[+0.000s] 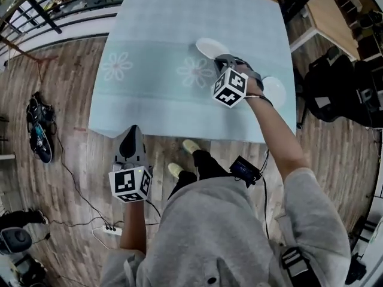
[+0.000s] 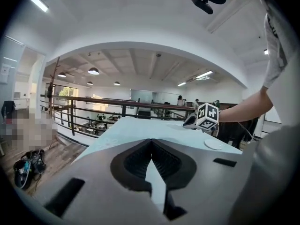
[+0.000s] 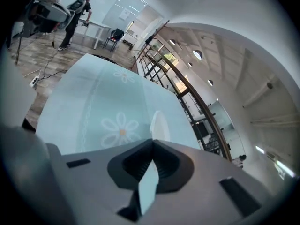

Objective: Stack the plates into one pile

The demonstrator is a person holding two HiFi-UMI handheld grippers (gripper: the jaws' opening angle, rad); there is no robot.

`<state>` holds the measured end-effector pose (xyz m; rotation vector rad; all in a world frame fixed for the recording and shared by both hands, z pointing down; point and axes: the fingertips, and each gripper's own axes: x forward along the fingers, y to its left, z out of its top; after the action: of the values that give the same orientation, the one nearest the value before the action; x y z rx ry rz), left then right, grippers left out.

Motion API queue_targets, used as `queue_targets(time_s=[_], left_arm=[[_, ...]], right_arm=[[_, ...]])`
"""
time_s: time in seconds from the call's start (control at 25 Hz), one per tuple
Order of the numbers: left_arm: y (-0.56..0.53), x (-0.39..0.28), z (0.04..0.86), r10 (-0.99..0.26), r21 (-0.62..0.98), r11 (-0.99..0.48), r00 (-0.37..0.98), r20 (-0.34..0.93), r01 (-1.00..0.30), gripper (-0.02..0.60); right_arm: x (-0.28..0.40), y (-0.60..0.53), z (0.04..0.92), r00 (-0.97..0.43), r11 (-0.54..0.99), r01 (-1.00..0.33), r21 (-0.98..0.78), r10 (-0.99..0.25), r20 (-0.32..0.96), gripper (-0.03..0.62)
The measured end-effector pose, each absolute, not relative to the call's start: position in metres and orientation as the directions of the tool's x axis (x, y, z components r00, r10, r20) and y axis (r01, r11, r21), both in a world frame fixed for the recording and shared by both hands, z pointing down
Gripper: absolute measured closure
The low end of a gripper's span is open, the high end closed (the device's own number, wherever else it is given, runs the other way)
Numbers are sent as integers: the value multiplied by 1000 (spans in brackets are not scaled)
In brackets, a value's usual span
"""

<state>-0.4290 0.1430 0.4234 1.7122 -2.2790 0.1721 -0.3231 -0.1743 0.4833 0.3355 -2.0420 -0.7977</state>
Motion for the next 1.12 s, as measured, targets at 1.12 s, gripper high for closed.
queue_targets(time_s=[1.12], left_arm=[[-22, -284, 418, -916, 37, -254, 253, 311, -967, 561]], right_arm=[[-26, -211, 543, -206, 731, -289, 618, -678, 705, 568]])
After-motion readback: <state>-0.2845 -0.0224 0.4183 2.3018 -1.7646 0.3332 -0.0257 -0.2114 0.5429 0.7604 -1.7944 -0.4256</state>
